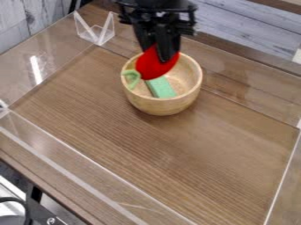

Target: Move the red object to the left side of the table

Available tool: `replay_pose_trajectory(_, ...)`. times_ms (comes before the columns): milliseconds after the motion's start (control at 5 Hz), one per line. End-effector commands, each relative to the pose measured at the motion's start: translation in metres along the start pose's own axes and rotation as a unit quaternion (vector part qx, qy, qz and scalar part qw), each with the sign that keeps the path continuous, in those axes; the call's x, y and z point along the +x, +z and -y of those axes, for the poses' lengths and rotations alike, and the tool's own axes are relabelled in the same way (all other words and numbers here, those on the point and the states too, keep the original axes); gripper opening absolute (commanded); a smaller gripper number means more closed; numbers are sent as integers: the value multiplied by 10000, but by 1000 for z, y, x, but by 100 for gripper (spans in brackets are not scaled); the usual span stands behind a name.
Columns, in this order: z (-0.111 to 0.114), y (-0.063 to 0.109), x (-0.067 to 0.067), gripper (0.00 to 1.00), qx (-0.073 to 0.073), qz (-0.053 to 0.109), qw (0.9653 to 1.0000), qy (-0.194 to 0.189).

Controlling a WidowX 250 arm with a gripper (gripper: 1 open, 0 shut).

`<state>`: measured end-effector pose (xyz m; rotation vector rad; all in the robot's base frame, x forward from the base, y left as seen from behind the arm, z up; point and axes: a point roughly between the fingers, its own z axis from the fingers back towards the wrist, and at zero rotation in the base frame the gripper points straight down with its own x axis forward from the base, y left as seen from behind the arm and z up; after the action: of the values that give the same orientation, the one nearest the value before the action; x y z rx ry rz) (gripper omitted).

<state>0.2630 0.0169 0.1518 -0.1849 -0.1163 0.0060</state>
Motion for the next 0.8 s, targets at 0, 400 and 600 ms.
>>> replay_pose_trajectory(0, 3, 26, 11, 0, 71, 303, 9995, -56)
replay_pose_trajectory(400, 0, 40, 13, 0, 70, 298, 9994, -173)
replay_pose_trajectory(600, -6, 39, 13, 0, 69, 268, 9992, -292)
